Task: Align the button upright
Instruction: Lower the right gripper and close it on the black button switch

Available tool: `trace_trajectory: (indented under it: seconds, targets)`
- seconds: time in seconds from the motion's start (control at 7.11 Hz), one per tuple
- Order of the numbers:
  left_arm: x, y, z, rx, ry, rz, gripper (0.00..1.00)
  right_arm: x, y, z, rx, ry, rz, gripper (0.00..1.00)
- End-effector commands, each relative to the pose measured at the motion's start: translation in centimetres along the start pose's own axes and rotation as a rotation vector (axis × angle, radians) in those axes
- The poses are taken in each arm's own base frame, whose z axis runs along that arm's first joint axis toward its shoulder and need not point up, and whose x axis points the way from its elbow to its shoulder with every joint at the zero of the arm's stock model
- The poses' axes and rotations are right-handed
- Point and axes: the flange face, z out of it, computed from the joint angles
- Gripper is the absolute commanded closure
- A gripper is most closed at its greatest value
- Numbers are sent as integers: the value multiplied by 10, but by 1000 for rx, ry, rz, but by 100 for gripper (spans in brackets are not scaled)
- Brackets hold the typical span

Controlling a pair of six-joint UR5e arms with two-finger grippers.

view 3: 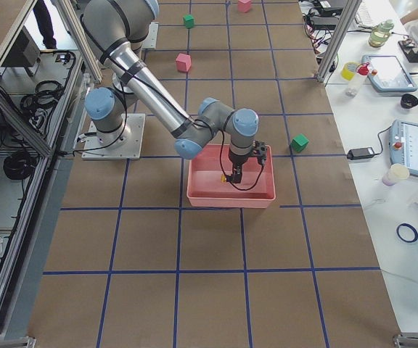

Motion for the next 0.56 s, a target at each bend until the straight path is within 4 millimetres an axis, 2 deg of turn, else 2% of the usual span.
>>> trace_trajectory:
  seconds: [0.0,0.14,0.42]
  targets:
    - [0,0,0,0,-2,4,0,0,-1,5,-2,-7,1,0]
    - [0,0,0,0,-2,2,0,2,-3,5,15,5,2,0]
    - [0,0,1,-2,-2,2,0,6,-9,23,28,17,2,0]
